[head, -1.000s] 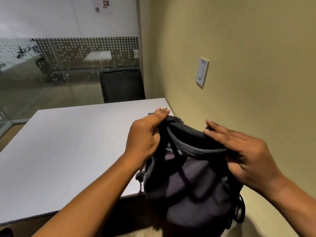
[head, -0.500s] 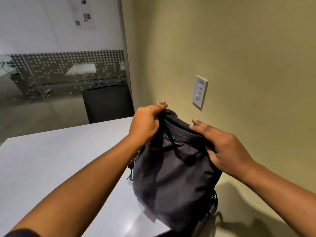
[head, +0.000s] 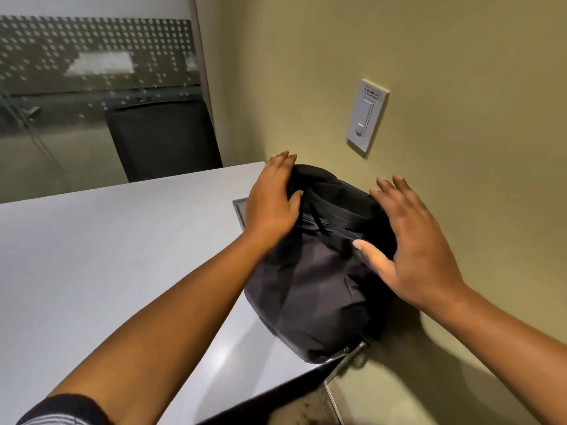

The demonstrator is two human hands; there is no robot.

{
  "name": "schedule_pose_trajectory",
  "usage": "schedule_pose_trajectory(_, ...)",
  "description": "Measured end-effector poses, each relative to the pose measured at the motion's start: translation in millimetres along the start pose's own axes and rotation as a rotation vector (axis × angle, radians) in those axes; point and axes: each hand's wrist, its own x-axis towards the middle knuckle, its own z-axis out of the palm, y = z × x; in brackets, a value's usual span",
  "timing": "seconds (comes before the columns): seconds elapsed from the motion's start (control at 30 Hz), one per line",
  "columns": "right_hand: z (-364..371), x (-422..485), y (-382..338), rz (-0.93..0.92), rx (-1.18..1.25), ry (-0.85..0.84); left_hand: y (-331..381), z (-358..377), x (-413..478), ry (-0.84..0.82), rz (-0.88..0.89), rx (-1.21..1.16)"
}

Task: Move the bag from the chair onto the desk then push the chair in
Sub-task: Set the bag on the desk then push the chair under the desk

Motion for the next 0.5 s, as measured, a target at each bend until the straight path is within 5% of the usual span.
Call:
schedule_pose_trajectory(0.07, 3, -18, -11, -0.216, 0.017, 0.076, -8, 7, -36, 0.050, -0.074, -0.111)
schedule_pose_trajectory(0.17, 20, -40, -22, -0.448, 0.010, -0.041, -22, 28, -102, 0.055, -0.216, -0.174)
schedule_pose_trajectory(0.5, 84, -63, 12, -0.347, -0.371, -0.486, -29, 110, -233, -0.271, -0.617, -0.231)
